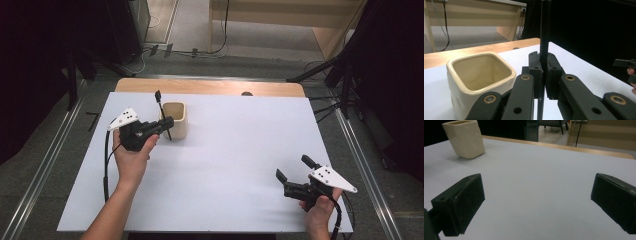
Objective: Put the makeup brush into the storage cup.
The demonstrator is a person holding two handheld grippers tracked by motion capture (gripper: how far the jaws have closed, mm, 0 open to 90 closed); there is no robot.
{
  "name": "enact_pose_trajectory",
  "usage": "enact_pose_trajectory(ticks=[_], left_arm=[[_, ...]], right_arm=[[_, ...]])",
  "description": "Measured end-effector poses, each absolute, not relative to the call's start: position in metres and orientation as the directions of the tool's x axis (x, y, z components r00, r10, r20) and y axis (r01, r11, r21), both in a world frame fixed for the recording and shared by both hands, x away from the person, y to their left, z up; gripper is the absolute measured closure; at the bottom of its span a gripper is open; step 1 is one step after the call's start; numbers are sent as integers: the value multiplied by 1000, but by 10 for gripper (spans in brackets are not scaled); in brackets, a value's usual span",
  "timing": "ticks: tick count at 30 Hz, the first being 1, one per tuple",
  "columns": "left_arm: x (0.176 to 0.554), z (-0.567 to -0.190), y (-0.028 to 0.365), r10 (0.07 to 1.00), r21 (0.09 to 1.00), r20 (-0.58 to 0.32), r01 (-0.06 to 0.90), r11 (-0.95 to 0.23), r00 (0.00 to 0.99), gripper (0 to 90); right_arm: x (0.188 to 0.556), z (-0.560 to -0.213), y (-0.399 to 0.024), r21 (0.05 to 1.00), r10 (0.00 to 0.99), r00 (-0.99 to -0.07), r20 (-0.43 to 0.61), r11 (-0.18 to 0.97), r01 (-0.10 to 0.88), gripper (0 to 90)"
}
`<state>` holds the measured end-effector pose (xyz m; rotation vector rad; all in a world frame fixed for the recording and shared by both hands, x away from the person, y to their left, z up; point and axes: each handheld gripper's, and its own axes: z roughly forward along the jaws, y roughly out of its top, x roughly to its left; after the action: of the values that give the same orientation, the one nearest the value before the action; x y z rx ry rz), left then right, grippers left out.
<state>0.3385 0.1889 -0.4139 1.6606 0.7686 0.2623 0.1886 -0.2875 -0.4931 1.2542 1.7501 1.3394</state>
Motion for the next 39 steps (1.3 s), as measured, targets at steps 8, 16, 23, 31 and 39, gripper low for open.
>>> enact_pose_trajectory(ticks=[8, 16, 23, 31, 39], left_arm=[[348, -408, 190, 625, 941, -226, 334, -58, 747, 864], [355, -406, 191, 626, 943, -229, 329, -47, 745, 865], [361, -405, 191, 630, 943, -233, 329, -38, 741, 865], [369, -401, 188, 638, 946, -221, 321, -43, 738, 865], [378, -400, 186, 648, 950, -208, 310, -46, 733, 865]], right_arm=[[188, -494, -287, 945, 921, -380, 88, 43, 324, 0], [189, -496, -284, 943, 917, -388, 89, 48, 329, 0], [189, -496, -283, 944, 920, -382, 90, 44, 328, 0], [189, -496, -284, 943, 918, -386, 94, 42, 330, 0], [190, -497, -284, 941, 918, -384, 96, 41, 335, 0]])
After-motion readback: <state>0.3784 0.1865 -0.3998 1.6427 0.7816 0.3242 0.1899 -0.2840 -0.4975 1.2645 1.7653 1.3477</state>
